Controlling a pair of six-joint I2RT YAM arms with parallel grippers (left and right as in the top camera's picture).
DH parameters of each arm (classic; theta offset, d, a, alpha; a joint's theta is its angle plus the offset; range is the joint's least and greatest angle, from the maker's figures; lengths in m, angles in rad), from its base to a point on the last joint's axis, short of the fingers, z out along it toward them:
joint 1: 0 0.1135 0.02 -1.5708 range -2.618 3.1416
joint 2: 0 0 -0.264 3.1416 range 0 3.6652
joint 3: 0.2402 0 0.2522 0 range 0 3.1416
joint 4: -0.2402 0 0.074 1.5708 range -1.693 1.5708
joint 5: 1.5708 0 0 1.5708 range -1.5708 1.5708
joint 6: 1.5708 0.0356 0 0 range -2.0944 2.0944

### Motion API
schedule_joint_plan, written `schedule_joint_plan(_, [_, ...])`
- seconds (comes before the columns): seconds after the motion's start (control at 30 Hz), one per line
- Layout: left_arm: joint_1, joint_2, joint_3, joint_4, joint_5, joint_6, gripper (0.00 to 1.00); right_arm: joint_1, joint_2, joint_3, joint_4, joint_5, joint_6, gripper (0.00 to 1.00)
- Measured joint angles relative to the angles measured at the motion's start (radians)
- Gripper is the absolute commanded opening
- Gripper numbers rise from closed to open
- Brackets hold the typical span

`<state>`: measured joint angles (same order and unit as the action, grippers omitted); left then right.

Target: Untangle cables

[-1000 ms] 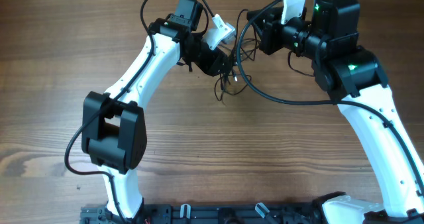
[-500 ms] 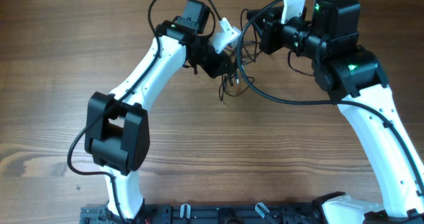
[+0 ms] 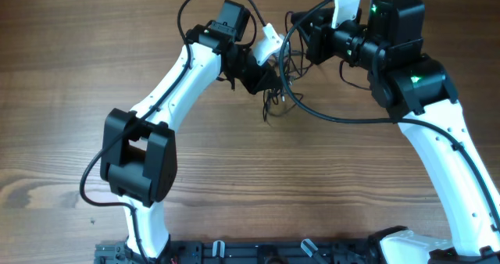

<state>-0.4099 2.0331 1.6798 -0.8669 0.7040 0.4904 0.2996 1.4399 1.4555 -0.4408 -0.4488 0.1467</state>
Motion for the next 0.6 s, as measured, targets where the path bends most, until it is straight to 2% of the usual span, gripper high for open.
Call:
schedule_joint_plan(0.13, [0.036, 0.000, 0.000, 0.000, 0.004, 0.007, 0.38, 0.000, 0.000, 0.000, -0.034, 0.010, 0.000, 0.04])
schedule_joint_plan(0.23, [0.080, 0.000, -0.001, 0.000, 0.006, 0.014, 0.46, 0.000, 0.000, 0.000, -0.043, 0.017, 0.000, 0.04])
schedule_joint_plan(0.33, [0.130, 0.000, -0.002, 0.000, 0.005, 0.013, 0.60, 0.000, 0.000, 0.000, -0.043, 0.023, 0.000, 0.04])
schedule_joint_plan(0.47, [0.176, 0.000, -0.002, 0.000, 0.005, 0.017, 0.63, 0.000, 0.000, 0.000, -0.029, 0.023, 0.000, 0.04])
schedule_joint_plan(0.6, [0.181, 0.000, -0.002, -0.001, 0.002, 0.018, 0.58, 0.000, 0.000, 0.000, -0.026, 0.023, 0.000, 0.04])
